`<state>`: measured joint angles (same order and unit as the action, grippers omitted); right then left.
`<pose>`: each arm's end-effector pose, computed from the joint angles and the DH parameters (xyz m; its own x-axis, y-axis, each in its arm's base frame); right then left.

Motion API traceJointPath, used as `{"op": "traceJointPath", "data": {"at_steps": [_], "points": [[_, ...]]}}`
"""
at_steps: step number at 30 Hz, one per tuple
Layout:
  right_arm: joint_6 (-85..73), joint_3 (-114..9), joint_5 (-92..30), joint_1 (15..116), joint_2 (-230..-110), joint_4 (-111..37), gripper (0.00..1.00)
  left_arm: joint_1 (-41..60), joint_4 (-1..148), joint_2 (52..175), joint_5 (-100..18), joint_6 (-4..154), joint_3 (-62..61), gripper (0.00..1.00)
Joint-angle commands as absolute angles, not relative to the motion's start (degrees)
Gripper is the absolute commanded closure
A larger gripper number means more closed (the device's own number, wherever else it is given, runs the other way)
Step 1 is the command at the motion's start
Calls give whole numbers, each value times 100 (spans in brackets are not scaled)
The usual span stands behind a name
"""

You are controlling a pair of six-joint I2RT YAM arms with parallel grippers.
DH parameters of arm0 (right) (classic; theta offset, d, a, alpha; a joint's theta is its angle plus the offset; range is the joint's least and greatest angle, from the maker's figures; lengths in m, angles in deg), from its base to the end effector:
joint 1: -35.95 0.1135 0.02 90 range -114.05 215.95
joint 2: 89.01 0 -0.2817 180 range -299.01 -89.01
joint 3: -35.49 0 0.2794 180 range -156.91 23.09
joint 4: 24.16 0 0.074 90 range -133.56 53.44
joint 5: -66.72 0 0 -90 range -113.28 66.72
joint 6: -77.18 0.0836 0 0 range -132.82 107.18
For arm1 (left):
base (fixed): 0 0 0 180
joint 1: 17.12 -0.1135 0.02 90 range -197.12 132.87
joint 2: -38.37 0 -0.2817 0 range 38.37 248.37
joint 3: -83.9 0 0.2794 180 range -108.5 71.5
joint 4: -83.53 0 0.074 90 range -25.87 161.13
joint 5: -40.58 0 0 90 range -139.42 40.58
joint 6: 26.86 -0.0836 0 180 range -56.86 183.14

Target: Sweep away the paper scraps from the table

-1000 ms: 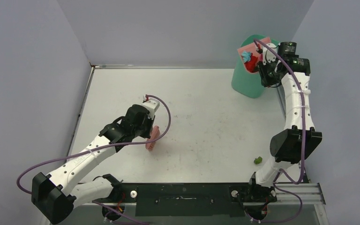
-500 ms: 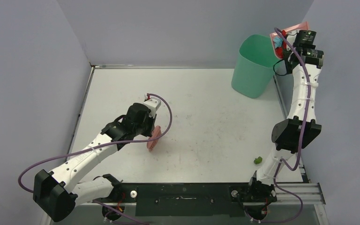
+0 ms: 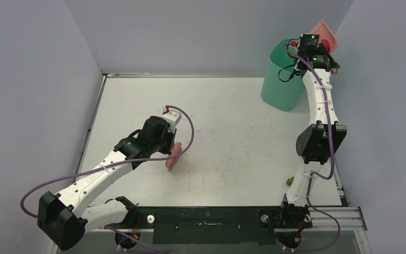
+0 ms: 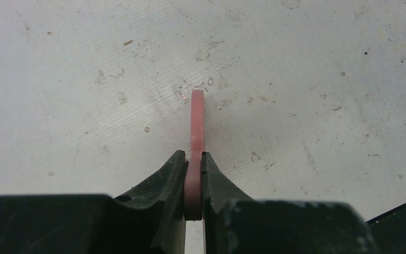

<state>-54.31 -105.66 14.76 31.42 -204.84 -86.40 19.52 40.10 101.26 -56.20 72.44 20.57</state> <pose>0.5014 -0.0914 0.4025 -0.8151 -0.4588 -0.3536 0.0178 0.5904 -0.8069 0.2353 -0.1627 0.2593 -0.6245 0.2645 -0.7349 0.4280 0.9029 -0.0388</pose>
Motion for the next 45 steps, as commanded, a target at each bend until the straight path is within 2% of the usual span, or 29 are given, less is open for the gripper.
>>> {"op": "traceJointPath", "data": {"at_steps": [1,5,10,22,25,34,40,45], "points": [[-7436,-10042,3464,3403,-20300,-6709,93,1926,3902,10117,-5496,7201,1941,100],[-9097,-9311,4144,3405,-20131,-5201,91,1926,3911,10061,-5514,7201,1954,100],[-11171,-8167,4284,3419,-19714,-2864,88,1926,3908,10060,-5490,7201,1941,100],[-10510,-8029,4098,3402,-19396,-3488,91,1917,3914,10024,-5478,7201,1956,100],[-10022,-8126,3949,3415,-19319,-4035,92,1917,3909,10025,-5489,7201,1956,100],[-6846,-9486,1936,3418,-19308,-8265,94,1917,3897,10092,-5444,7201,1948,100],[-6170,-9533,77,3500,-18859,-9427,95,1917,3896,10163,-5424,7210,1947,100],[-5997,-8953,-1048,3736,-18421,-10006,95,1917,3874,10232,-5442,7210,1930,100]]}}
